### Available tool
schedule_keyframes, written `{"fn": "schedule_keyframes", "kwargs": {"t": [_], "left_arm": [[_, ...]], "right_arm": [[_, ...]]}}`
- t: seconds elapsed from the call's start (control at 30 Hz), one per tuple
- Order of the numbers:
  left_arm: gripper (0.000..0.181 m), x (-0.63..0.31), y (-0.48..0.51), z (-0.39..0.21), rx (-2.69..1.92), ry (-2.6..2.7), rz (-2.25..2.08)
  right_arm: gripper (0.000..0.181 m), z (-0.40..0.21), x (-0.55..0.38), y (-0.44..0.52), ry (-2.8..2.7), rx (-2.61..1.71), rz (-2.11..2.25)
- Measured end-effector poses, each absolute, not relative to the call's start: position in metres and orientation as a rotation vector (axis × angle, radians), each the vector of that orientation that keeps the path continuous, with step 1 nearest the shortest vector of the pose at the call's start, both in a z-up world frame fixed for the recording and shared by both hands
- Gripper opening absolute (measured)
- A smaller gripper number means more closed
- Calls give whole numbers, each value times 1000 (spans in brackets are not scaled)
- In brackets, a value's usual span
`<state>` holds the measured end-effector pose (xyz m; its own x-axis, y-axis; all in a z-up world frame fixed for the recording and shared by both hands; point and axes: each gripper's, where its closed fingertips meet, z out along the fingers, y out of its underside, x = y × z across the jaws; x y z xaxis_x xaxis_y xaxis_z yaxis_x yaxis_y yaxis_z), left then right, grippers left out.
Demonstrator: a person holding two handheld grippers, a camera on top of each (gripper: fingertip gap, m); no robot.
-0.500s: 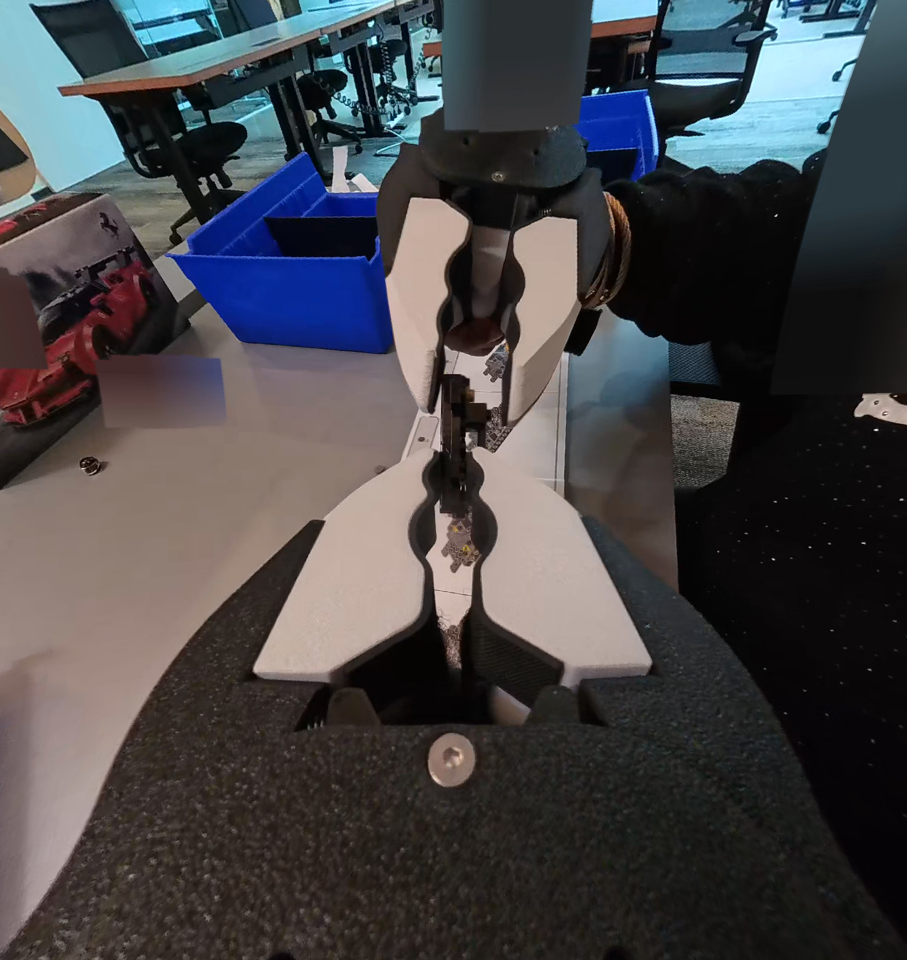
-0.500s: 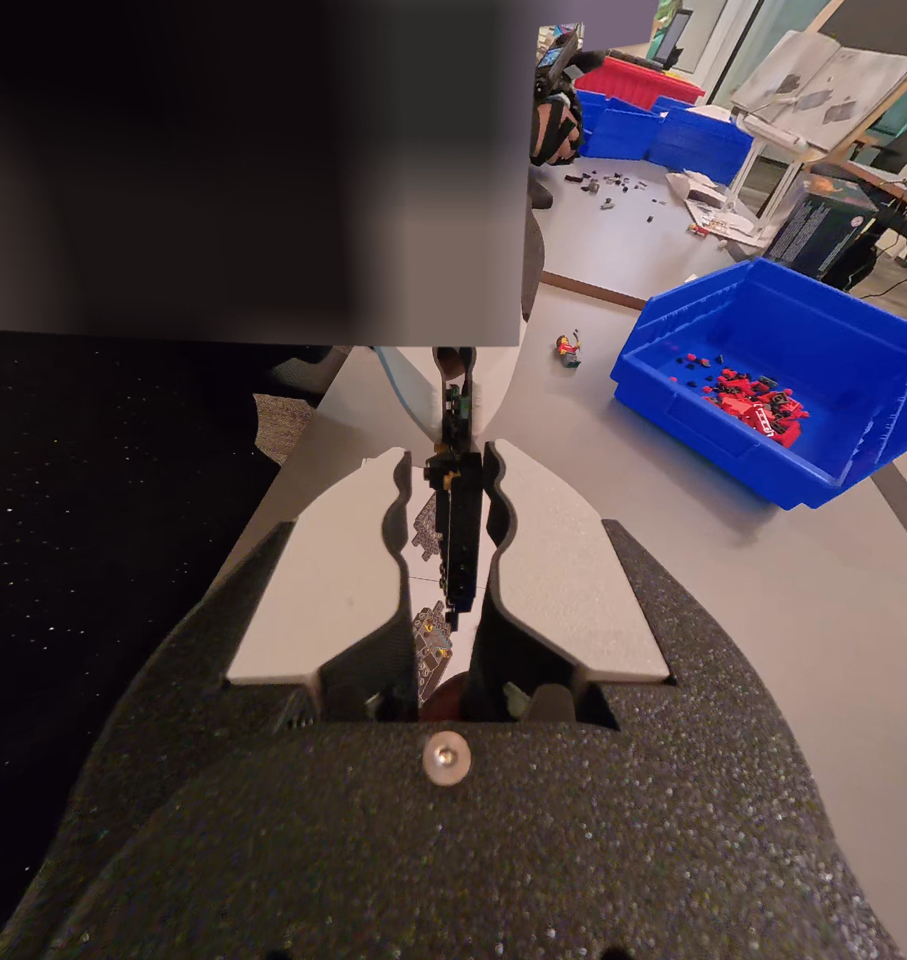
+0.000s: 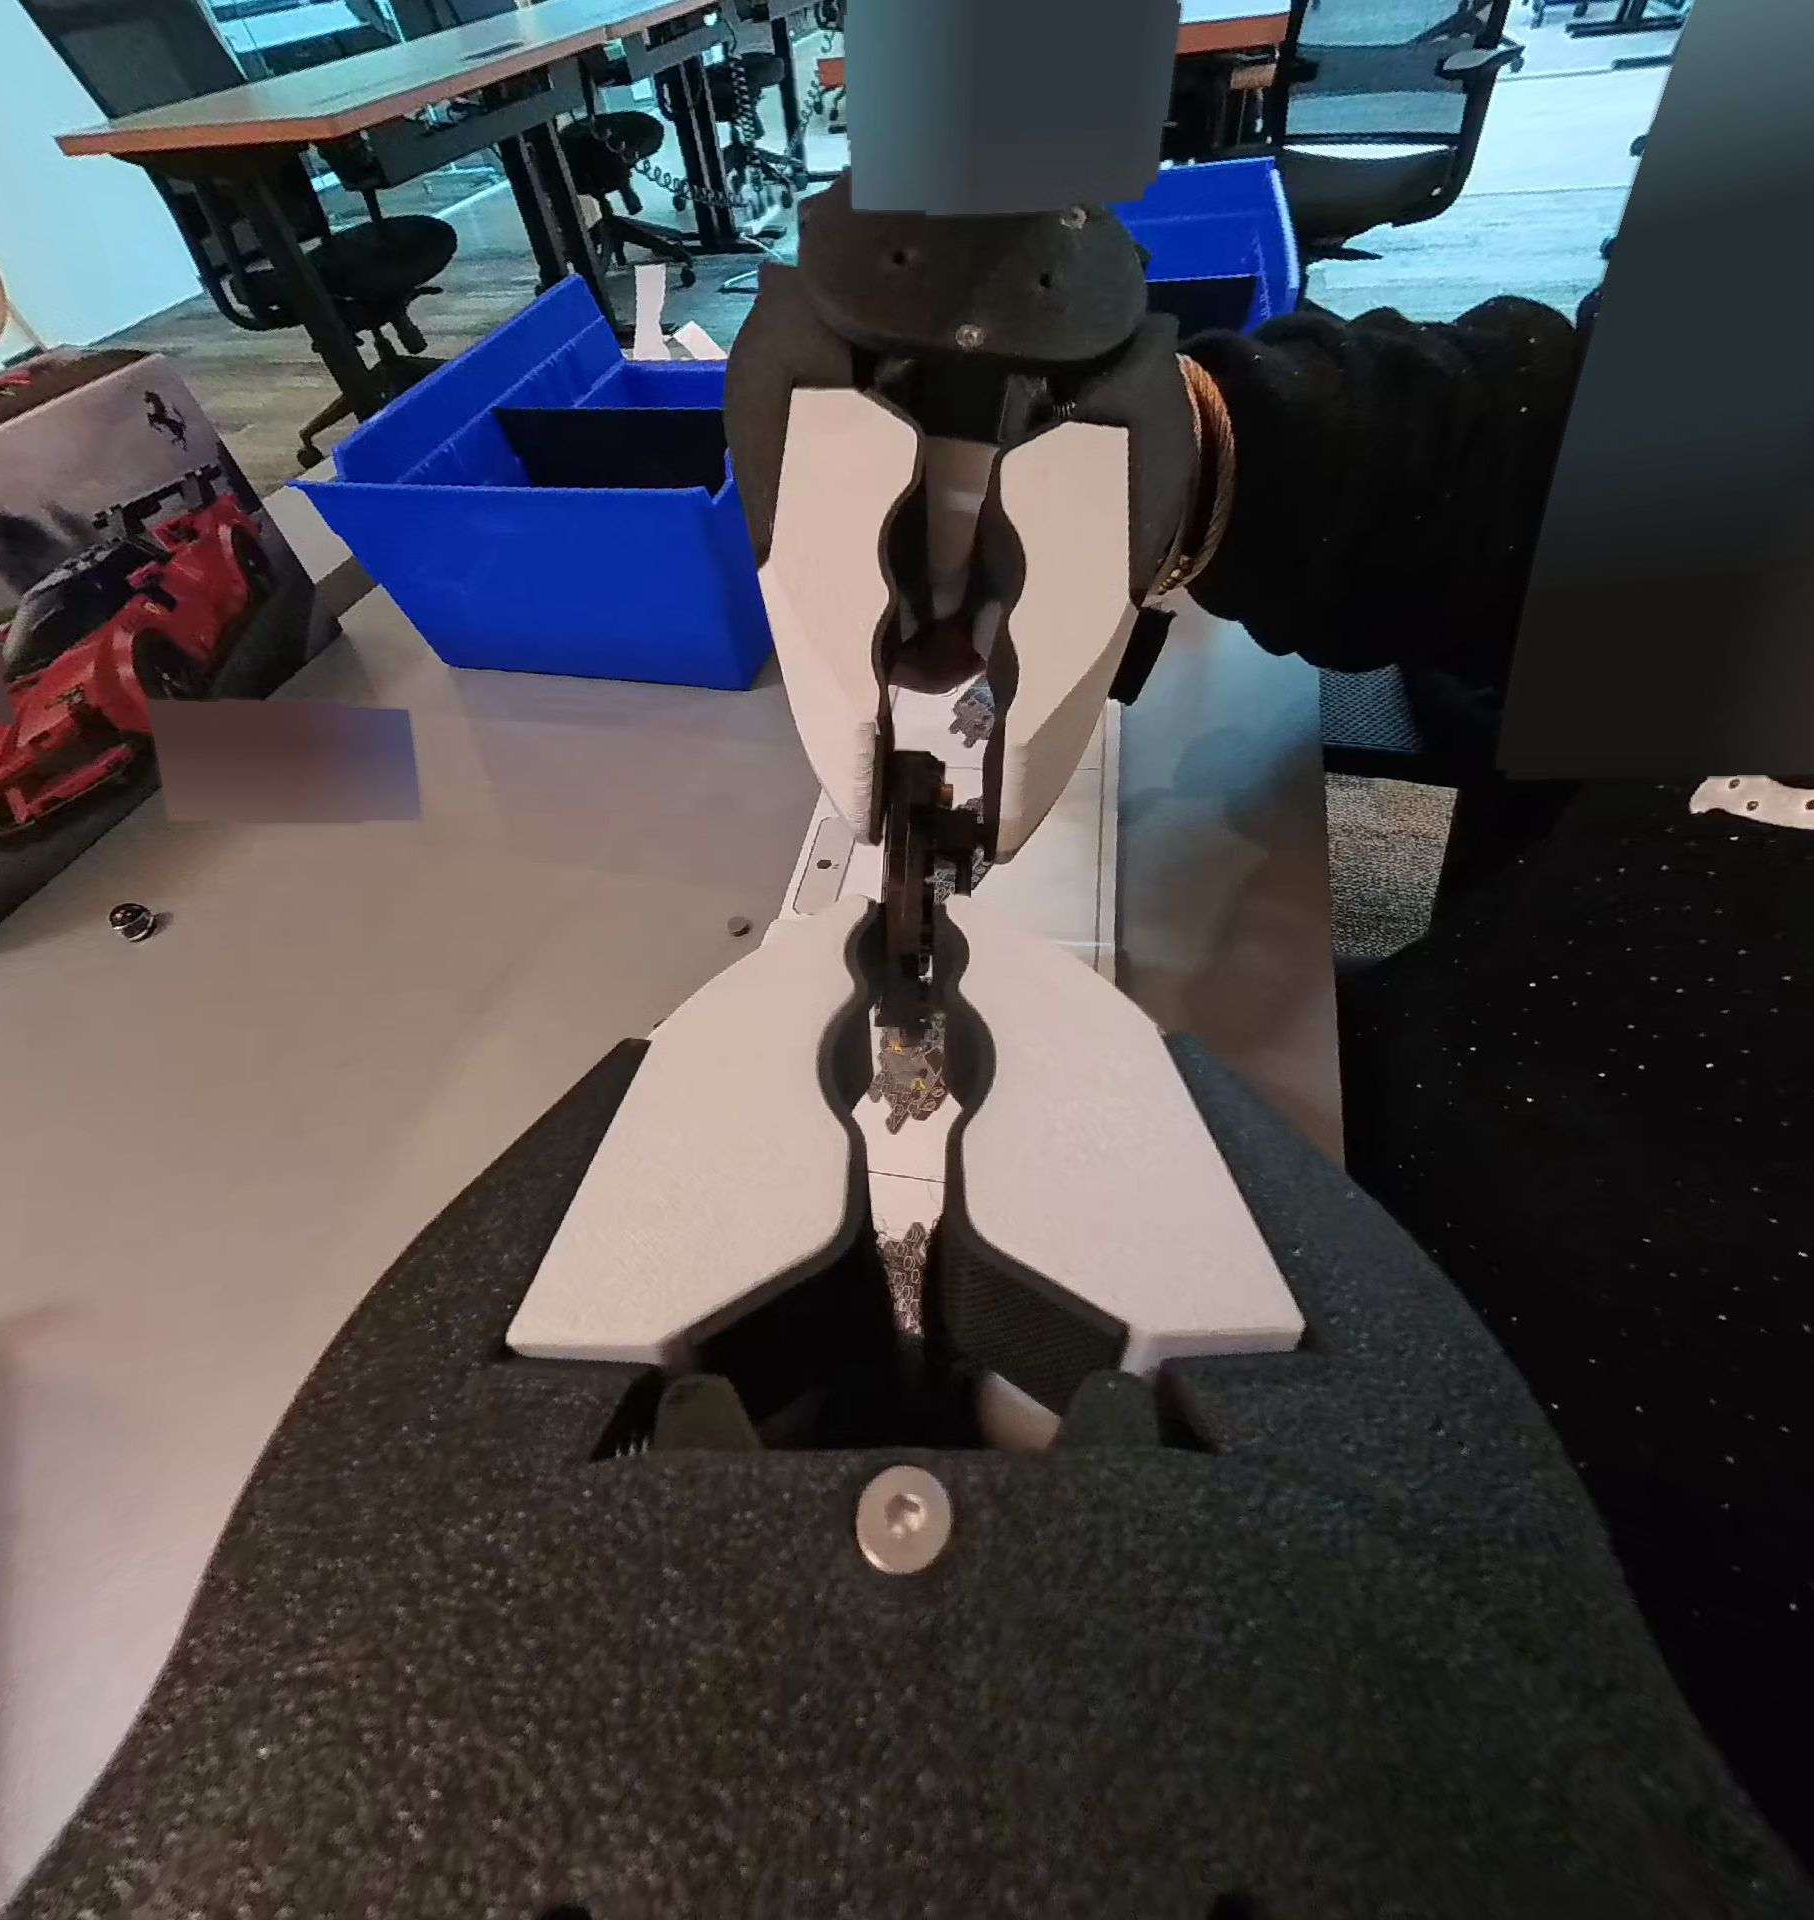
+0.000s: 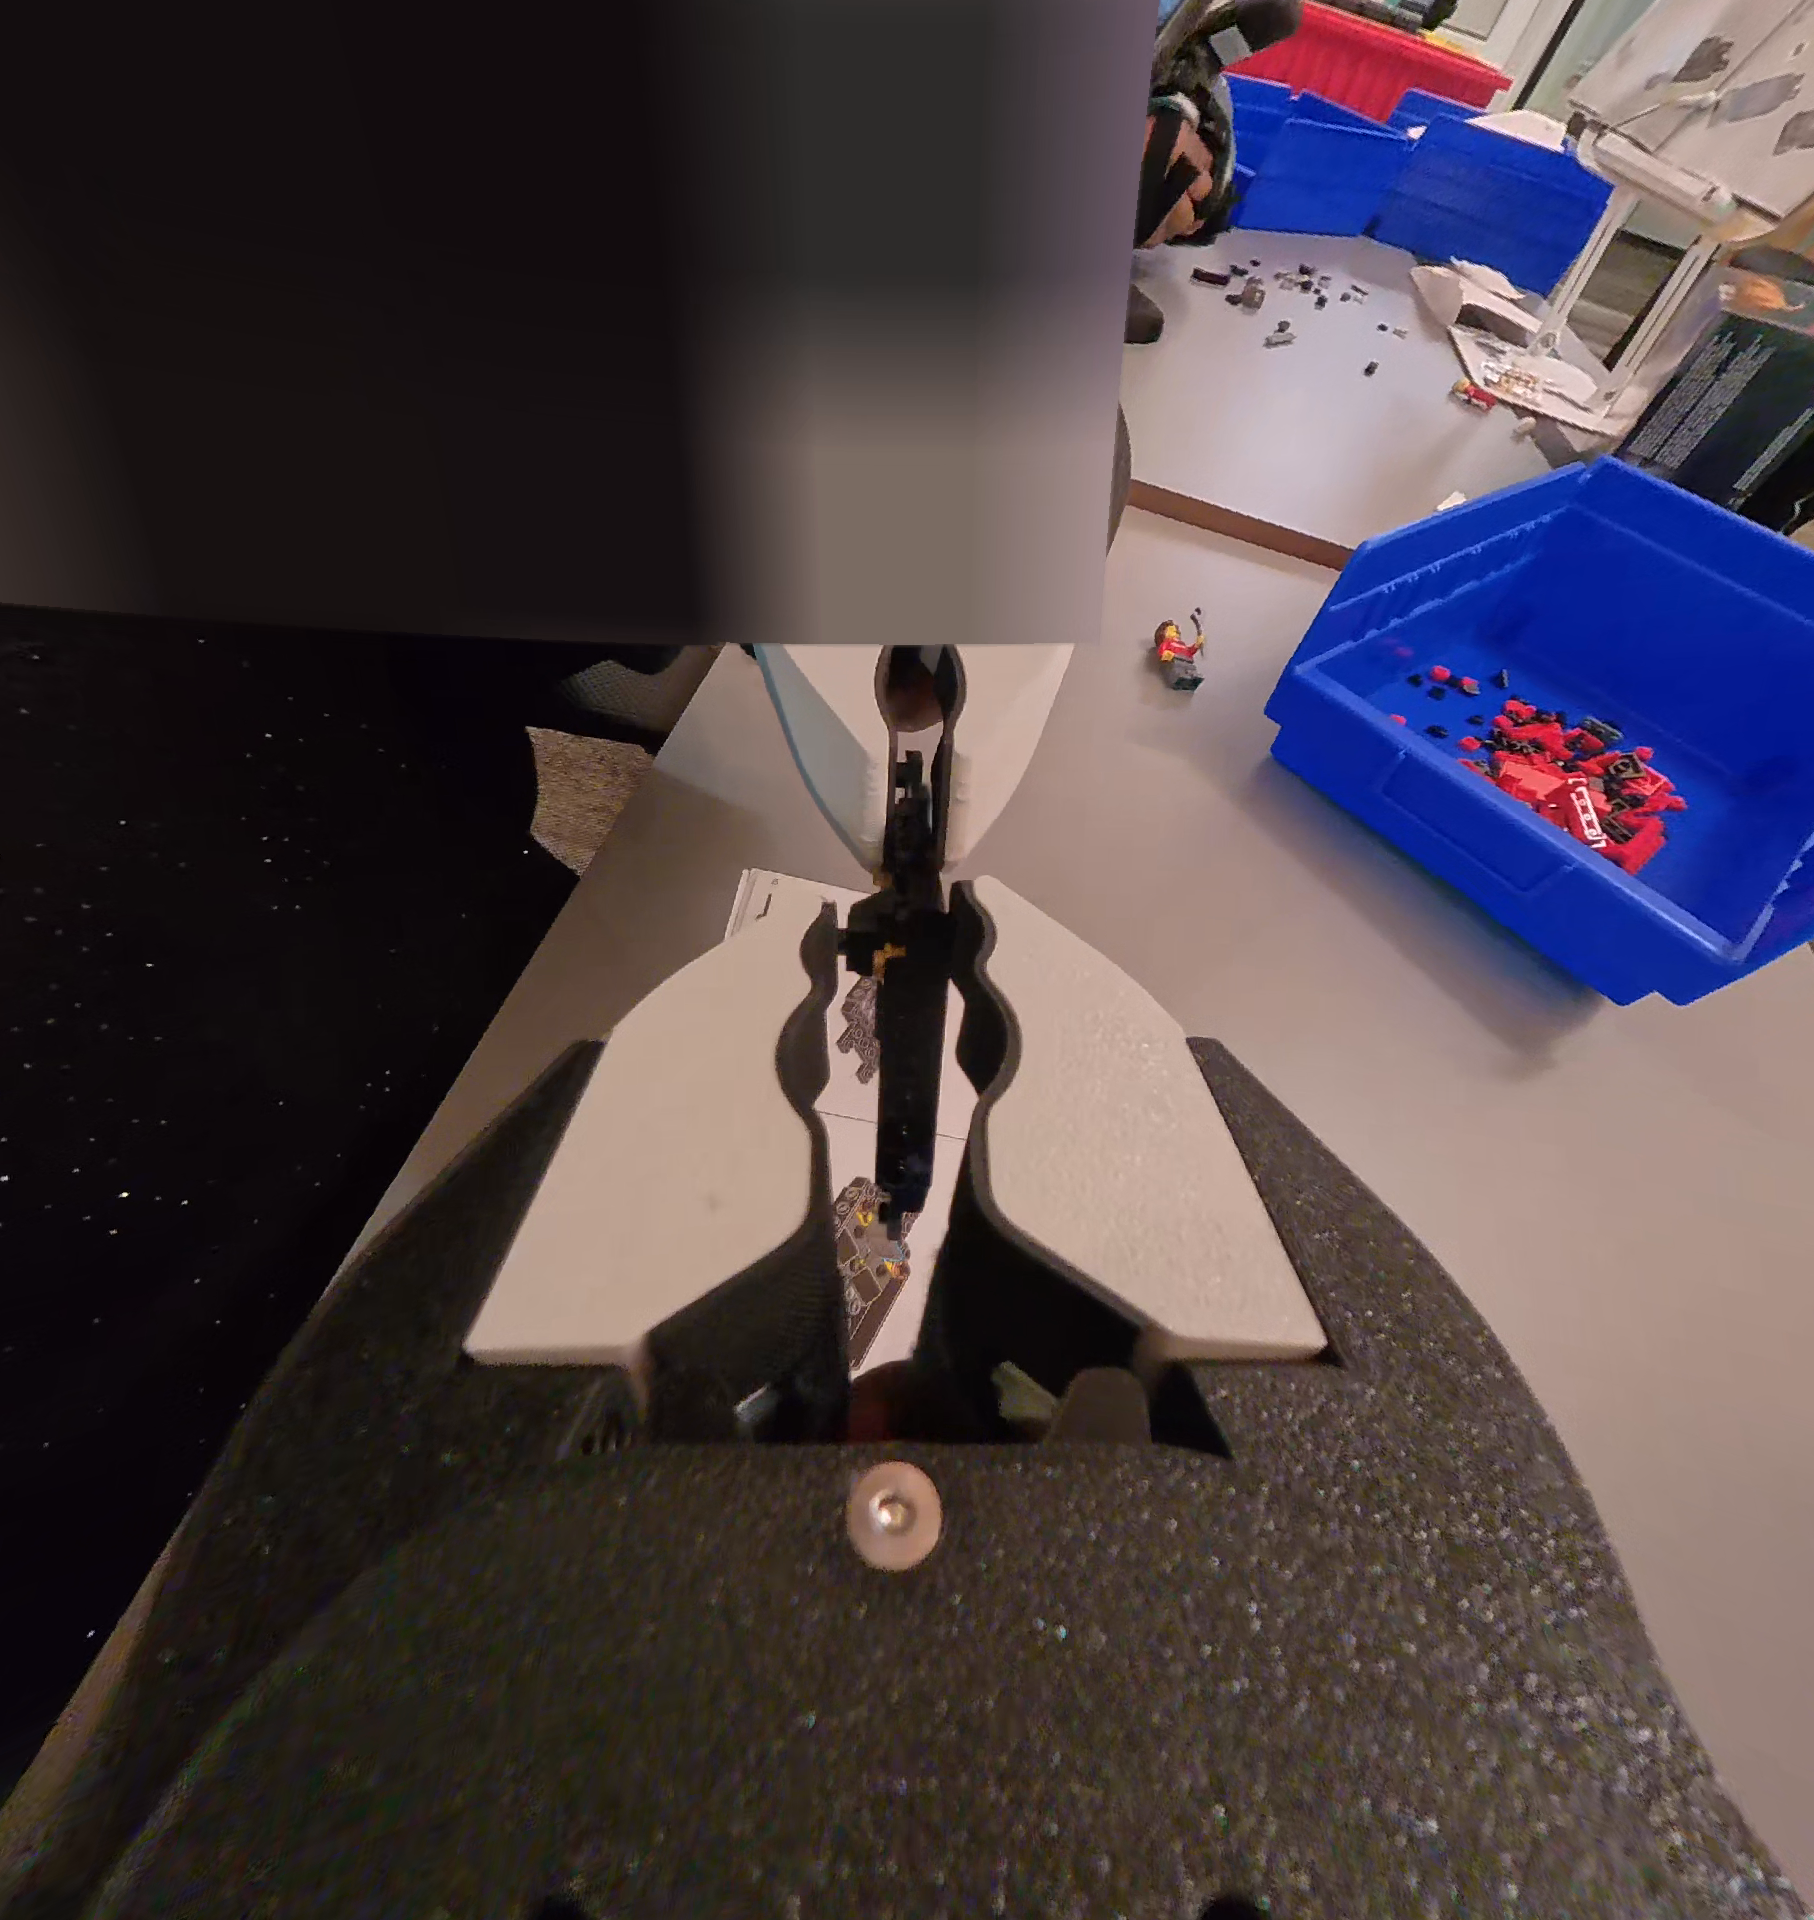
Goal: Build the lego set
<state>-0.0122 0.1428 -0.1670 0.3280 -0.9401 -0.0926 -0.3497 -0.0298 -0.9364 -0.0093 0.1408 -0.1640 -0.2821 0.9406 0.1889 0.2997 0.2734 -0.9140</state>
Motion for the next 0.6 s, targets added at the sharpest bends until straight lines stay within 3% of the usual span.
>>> {"fn": "schedule_keyframes", "kwargs": {"t": [0.3,0.37,0.4,0.47,0.6], "left_arm": [[8,-15,149,-170,-1619,1129,-805],[8,-20,158,-164,-1633,981,-915],[8,-25,167,-160,-1645,852,-985],[8,-36,184,-151,-1628,548,-1161],[7,-43,197,-156,-1613,158,-1527]], "right_arm": [[24,-166,-12,150,-1683,-1187,1030],[70,-159,-10,163,-1576,-1248,1019],[80,-155,-8,168,-1511,-1278,1026],[89,-150,-4,180,-1387,-1302,957],[81,-167,-5,187,-1395,-1308,605]]}}
